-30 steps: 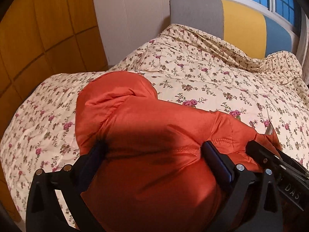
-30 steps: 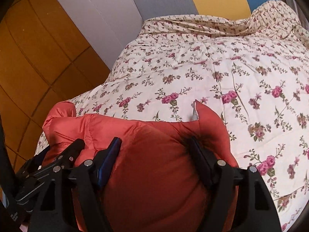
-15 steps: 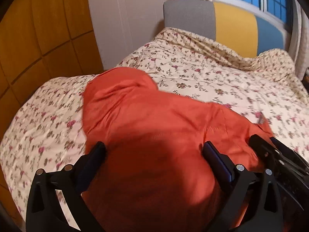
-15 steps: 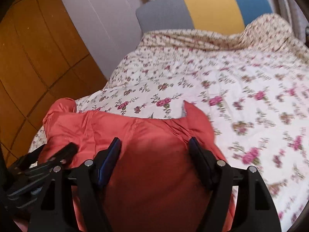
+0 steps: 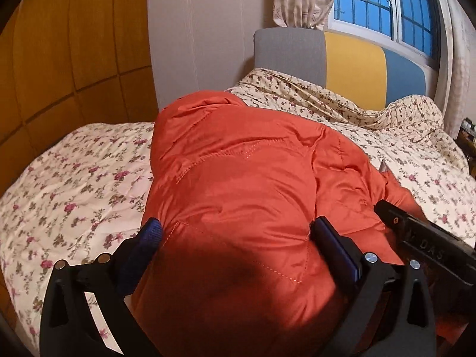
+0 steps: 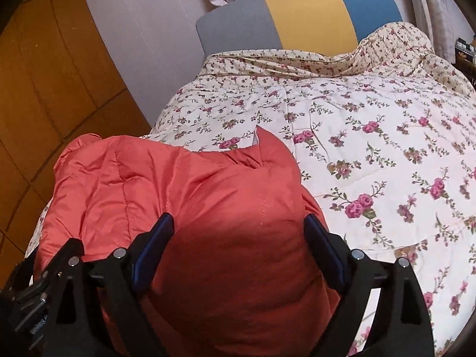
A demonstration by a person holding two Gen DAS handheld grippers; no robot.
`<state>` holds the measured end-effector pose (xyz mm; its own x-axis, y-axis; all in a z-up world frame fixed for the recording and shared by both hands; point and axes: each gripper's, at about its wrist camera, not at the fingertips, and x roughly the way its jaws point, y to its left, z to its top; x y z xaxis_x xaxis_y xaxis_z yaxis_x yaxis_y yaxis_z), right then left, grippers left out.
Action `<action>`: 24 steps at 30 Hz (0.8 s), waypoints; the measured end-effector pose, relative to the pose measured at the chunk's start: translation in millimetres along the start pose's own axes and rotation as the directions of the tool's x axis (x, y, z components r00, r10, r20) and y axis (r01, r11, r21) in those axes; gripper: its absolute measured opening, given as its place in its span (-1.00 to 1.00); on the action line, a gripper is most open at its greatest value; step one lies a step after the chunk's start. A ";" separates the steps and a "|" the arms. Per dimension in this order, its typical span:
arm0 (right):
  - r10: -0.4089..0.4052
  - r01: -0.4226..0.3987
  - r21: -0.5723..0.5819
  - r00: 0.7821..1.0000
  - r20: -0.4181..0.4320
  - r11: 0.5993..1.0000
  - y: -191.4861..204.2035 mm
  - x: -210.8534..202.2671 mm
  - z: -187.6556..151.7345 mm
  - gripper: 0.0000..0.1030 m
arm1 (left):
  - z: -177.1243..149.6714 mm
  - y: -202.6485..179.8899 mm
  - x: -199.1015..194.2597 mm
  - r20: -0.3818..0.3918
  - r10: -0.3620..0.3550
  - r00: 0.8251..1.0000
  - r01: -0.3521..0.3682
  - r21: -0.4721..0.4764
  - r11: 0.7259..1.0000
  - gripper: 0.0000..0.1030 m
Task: Fold large clothes
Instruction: 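Lower the folded jacket onto the bed with both tools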
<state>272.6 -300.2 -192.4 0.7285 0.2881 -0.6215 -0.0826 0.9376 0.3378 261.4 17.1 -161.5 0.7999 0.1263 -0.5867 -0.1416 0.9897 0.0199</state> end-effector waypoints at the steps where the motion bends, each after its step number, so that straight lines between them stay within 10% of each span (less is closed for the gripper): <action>1: 0.001 -0.001 0.001 1.000 -0.003 1.000 -0.1 0.3 -0.1 0.70 | -1.0 -2.3 0.4 0.000 0.006 1.000 -0.006 0.004 1.000 0.94; 24: 0.007 -0.007 0.014 1.000 -0.004 1.000 9.8 -86.5 -44.1 0.82 | -29.8 19.5 -62.4 -0.031 -0.068 0.997 0.064 -0.105 0.992 0.94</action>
<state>178.8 -307.3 -166.5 0.7250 0.2958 -0.6220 -0.0781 0.9326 0.3525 191.4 26.6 -148.6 0.7890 0.0565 -0.6119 -0.1500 0.9834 -0.1026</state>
